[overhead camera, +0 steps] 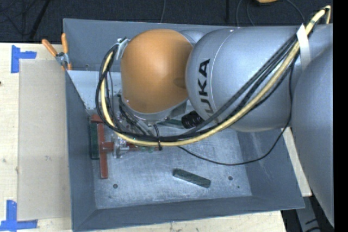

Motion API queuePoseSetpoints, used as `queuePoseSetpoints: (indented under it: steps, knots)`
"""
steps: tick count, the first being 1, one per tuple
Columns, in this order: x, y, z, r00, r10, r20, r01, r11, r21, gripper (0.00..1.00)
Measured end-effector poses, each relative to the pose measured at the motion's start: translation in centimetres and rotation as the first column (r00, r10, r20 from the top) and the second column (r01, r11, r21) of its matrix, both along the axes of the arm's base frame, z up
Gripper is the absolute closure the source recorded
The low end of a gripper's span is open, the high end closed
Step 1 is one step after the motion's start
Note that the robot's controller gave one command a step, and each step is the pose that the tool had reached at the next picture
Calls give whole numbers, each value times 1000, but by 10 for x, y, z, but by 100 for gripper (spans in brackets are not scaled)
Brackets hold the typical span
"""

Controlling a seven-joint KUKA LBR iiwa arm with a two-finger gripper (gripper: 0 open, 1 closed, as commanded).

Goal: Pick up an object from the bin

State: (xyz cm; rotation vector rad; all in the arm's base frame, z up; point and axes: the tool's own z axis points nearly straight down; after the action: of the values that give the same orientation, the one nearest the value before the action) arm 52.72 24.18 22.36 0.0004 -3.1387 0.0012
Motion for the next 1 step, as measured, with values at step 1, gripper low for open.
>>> queuePoseSetpoints:
  steps: [1]
  knots:
    - [1, -1, 0, 1000, -3, 1, 3, 1000, 0, 0]
